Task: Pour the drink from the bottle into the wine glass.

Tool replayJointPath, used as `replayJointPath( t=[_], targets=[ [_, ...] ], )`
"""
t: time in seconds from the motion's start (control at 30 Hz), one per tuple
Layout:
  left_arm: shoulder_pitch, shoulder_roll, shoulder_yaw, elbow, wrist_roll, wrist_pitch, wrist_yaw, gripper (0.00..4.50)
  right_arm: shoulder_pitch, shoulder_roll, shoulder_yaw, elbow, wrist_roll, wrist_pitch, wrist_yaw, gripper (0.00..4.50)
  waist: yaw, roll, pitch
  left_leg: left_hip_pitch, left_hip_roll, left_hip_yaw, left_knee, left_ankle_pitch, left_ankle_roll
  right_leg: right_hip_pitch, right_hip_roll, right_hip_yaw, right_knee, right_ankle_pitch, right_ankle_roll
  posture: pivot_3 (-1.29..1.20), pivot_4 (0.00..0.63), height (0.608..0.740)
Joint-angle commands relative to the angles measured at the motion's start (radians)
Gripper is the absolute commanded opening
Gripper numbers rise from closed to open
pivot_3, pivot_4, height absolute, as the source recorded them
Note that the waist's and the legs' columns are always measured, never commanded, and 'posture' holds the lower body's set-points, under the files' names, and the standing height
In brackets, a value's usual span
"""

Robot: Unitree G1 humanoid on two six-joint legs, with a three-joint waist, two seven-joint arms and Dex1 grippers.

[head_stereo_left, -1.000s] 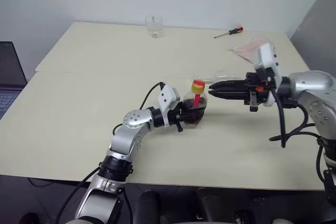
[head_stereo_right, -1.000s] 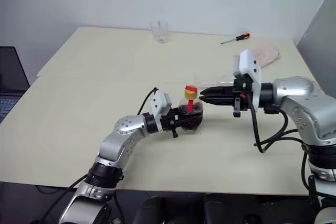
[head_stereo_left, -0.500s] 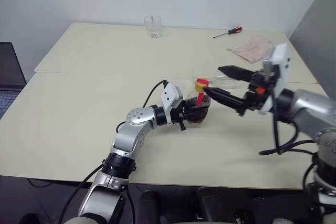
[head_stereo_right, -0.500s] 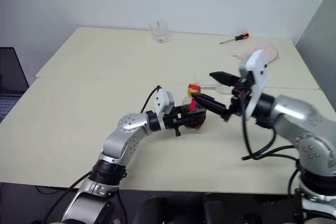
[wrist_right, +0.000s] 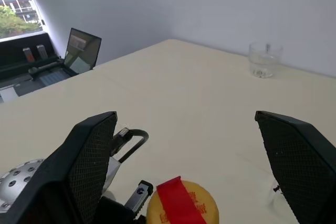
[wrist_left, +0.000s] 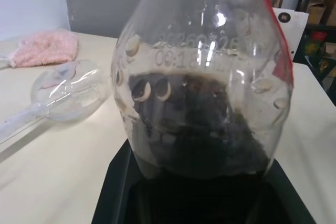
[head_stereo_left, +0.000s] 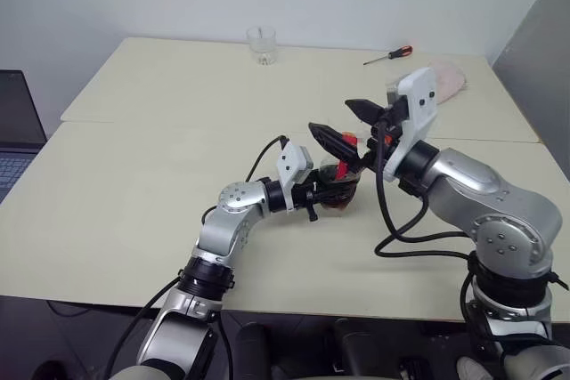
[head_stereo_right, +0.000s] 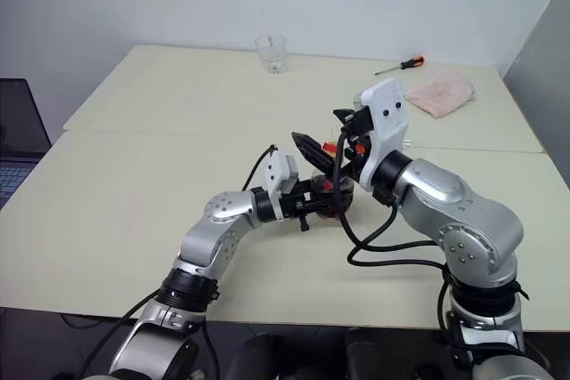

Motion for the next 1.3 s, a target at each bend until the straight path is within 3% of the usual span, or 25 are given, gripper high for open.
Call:
replayJointPath(
  t=[0.03,0.63,1.3],
  targets=[
    [-0.020,-0.007,-0.003,-0.032,-0.002,-0.031,0.002,1.14,-0.022,0.011,0.002,0.006,-0.045,-0.042,0.000,4.50,0.000,0.000,0.000,0.000,0.000,0.000,0.000,0.000,0.000,0.000,0.000,0.000,0.000,0.000,0.000,0.00,0.150,0.740],
    [-0.019,-0.006,0.003,-0.030,0.005,-0.037,0.004,1.14,0.024,0.040,-0.009,0.045,-0.131,-0.066,0.028,4.50,0.000,0.000,0.000,0.000,0.000,0.000,0.000,0.000,0.000,0.000,0.000,0.000,0.000,0.000,0.000,0.00,0.150,0.740],
    [-0.029,-0.008,-0.003,-0.024,0.003,-0.038,0.002,1.13,0.117,-0.057,-0.127,-0.049,-0.050,-0.019,0.084,4.50,-0.001,0.000,0.000,0.000,0.000,0.000,0.000,0.000,0.000,0.000,0.000,0.000,0.000,0.000,0.000,0.00,0.150,0.740]
  ],
)
